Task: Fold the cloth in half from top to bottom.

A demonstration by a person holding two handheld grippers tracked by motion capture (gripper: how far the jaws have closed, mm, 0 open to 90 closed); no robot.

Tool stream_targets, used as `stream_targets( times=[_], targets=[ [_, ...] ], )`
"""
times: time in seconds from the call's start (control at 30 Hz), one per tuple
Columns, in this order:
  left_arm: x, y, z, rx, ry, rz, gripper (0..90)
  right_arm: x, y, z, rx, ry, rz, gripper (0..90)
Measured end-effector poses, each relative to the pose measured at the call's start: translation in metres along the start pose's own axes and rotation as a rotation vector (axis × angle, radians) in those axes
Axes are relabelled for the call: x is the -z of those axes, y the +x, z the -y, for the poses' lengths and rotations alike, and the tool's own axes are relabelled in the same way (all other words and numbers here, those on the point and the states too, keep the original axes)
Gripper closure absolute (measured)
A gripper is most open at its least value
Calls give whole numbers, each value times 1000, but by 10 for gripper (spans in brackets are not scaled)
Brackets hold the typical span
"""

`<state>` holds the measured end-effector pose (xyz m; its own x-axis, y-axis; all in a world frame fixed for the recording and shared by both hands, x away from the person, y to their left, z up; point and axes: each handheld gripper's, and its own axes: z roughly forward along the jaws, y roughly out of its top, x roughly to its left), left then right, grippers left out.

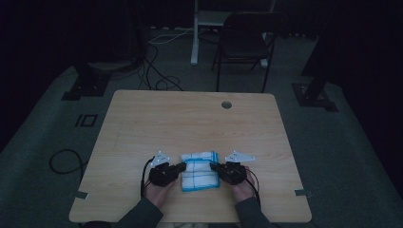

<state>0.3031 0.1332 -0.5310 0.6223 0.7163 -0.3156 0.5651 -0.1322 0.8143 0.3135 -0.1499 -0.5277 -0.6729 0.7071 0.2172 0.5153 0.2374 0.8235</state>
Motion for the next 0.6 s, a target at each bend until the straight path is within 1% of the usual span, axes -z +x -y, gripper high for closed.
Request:
stream_targets(
  times=[0.1, 0.17, 0.23, 0.33, 0.5, 0.6],
  targets=[
    [4, 1, 0, 11, -17, 0, 820, 1, 1, 1, -5, 4, -1, 851],
    [8, 2, 0, 16, -31, -5, 809, 1, 1, 2, -7, 5, -2, 850],
    [12, 4, -1, 19, -45, -21, 808, 1, 2, 3, -5, 8, -3, 850],
    [15, 9, -2, 36, -61, -38, 808, 1, 3, 3, -4, 12, -6, 849],
    [12, 16, -5, 46, -50, -60, 808, 2, 4, 5, 0, 16, -4, 848],
    [7, 21, -7, 46, -25, -68, 808, 2, 4, 6, 1, 16, -5, 847]
  ],
)
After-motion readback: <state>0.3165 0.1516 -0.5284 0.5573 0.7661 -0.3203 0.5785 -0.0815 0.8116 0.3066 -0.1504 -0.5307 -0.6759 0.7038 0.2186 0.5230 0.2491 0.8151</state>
